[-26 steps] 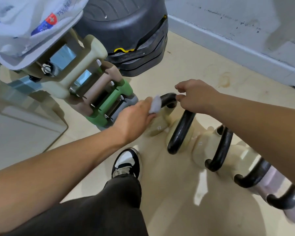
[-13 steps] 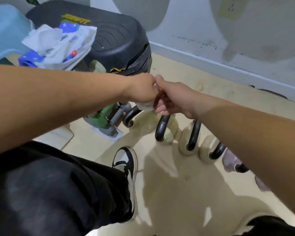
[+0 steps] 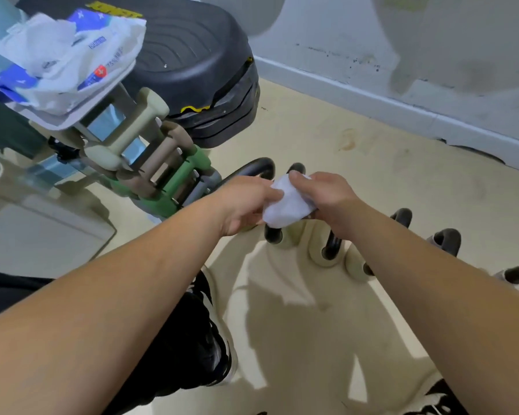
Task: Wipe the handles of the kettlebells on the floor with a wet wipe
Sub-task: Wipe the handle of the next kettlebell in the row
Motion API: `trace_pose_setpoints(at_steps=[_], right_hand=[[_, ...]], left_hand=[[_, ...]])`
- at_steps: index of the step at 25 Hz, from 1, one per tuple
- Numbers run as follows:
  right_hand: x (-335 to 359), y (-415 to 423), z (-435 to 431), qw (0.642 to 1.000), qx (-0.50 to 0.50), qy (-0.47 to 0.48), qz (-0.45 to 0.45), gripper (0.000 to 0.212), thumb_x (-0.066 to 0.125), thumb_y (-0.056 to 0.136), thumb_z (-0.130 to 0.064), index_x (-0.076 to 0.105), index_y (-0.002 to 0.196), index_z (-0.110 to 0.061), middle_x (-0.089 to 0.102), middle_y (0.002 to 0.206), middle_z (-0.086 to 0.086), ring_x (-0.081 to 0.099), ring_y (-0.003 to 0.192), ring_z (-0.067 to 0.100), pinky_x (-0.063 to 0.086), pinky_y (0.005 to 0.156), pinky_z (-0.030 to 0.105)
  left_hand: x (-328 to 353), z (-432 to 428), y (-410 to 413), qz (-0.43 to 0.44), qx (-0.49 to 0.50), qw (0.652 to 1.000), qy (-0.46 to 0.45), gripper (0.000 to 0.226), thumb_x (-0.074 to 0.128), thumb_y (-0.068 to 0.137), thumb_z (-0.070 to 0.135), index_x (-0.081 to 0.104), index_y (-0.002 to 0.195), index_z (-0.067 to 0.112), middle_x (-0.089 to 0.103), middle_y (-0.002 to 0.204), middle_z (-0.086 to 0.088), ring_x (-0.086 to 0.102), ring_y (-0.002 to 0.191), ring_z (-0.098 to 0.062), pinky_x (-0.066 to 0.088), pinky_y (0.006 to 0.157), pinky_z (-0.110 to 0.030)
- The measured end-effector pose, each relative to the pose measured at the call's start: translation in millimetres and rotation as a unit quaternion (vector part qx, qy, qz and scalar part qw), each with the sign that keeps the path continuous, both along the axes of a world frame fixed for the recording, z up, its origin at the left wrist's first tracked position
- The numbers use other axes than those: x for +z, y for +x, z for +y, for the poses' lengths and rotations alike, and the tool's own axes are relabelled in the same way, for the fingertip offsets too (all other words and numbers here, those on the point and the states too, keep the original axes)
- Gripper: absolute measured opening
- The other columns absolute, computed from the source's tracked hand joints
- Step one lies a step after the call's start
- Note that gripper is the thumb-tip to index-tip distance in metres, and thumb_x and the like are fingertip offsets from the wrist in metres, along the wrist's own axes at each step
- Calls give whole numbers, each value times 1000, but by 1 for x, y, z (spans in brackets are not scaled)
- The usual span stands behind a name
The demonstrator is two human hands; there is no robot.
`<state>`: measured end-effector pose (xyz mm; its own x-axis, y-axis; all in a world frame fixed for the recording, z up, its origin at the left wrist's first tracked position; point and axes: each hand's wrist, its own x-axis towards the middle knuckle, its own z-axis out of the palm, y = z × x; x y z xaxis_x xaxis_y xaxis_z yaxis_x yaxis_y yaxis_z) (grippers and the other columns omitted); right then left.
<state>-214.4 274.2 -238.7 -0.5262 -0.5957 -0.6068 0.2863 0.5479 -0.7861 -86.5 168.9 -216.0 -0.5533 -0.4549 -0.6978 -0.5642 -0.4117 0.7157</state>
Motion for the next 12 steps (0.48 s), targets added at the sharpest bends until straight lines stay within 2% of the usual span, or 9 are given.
trace_pose_setpoints(at_steps=[2,4,6,8,9,10,11,12], right_hand=[[-7,-2,4,1000,-20,-7,-21,48,76,84,-49,66,109,-9,72,111,12,72,100,31,62,88,48],[-11,-2,1,999,-46,-14,-1,39,78,85,-45,64,100,-11,72,107,12,72,97,32,64,81,45],[-16,-4,-8,992,-104,-17,69,36,74,88,-41,61,106,-12,68,106,8,71,99,31,62,81,42],[-19,-5,-14,964,-108,32,241,35,65,92,-37,55,120,-17,58,120,4,63,108,25,53,89,38],[-20,-2,-15,942,-72,48,325,33,60,95,-33,54,124,-20,50,128,3,58,112,23,48,93,37],[-23,4,-16,927,-25,47,371,31,55,96,-30,53,125,-21,45,133,3,55,116,24,46,96,38],[-26,13,-17,928,16,41,369,32,52,97,-27,53,129,-20,43,136,4,54,119,25,44,99,38],[-31,27,-19,943,43,39,327,39,50,98,-27,49,136,-18,43,140,5,54,122,26,44,100,36]], left_hand=[[-8,-7,2,9,-2,1000,9,23,60,99,9,67,121,8,75,111,-10,72,99,-21,58,78,-31],[-10,-9,-1,68,13,997,44,27,56,100,5,67,125,5,75,115,-14,73,106,-25,60,87,-34],[-15,-9,-4,105,34,992,59,26,54,101,2,70,121,6,77,108,-13,75,98,-23,62,82,-32],[-27,-11,-5,52,40,998,-12,17,60,96,4,73,101,13,76,93,-9,74,86,-23,61,67,-30],[-36,-12,-3,11,25,997,-68,14,62,92,6,70,89,18,72,86,-5,69,80,-23,56,61,-28],[-42,-12,0,-17,8,993,-114,16,63,89,7,67,83,20,66,80,-2,63,77,-22,49,58,-25],[-47,-11,2,-23,0,990,-142,16,62,87,6,68,84,21,63,79,0,60,76,-20,47,58,-24],[-50,-9,6,-16,1,988,-151,19,61,87,5,72,91,20,65,81,1,61,76,-18,48,60,-24]])
